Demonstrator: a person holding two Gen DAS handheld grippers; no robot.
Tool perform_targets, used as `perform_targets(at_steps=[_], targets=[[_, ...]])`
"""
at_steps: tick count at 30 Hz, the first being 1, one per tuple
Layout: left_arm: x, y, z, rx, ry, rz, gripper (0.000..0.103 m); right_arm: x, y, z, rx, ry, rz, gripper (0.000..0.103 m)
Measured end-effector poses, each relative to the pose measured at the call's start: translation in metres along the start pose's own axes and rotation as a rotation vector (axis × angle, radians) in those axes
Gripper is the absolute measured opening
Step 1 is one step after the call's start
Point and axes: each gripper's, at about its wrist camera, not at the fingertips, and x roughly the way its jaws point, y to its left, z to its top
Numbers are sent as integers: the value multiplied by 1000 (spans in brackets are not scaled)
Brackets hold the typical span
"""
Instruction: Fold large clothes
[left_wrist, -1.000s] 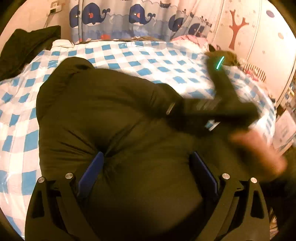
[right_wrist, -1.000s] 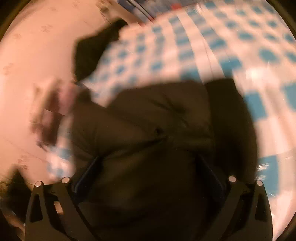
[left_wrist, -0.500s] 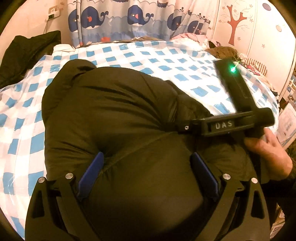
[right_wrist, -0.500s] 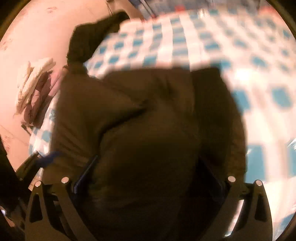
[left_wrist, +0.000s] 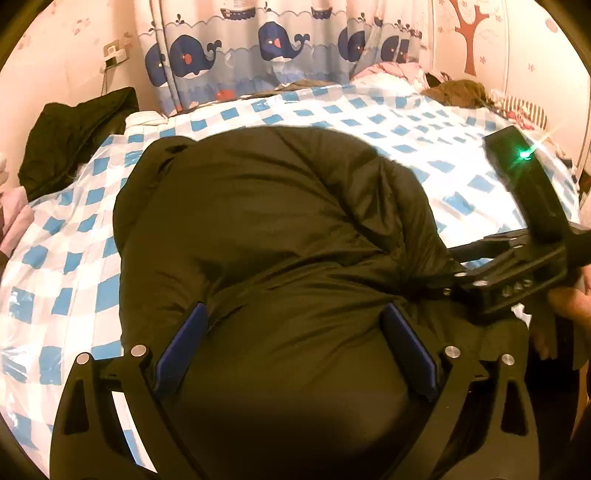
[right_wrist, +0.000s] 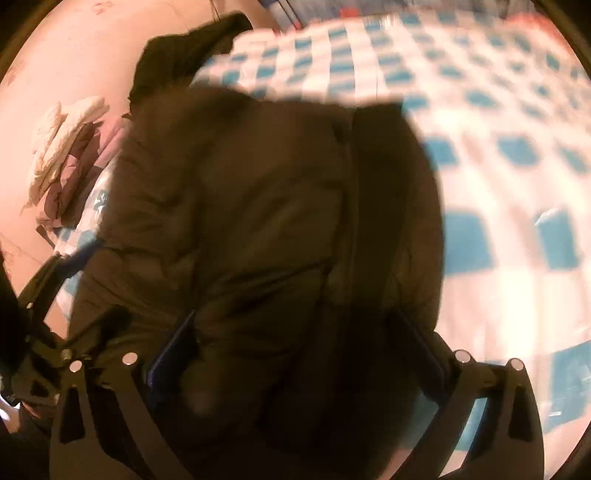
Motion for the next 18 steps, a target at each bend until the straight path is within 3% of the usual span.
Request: perform_targets(at_steps=[5, 7, 9, 13, 16, 18], targets=[[-17, 3, -7, -15, 2, 20, 92, -27, 10, -1, -20, -54, -21, 97], [-25, 8, -11, -25, 0, 35, 92, -50, 21, -10, -53, -119, 3, 97], [-31, 11, -14, -30, 1, 47, 92, -61, 29, -21, -73, -130, 18, 97], [-38, 11, -19, -29, 17, 66, 92, -22, 26, -41, -93, 48, -45, 97], [-39, 2, -21, 10, 40, 105, 92, -25, 38, -34, -165, 81, -100, 97], [-48, 1, -21, 22, 28, 113, 92, -44, 40, -27, -166, 38, -93, 97]])
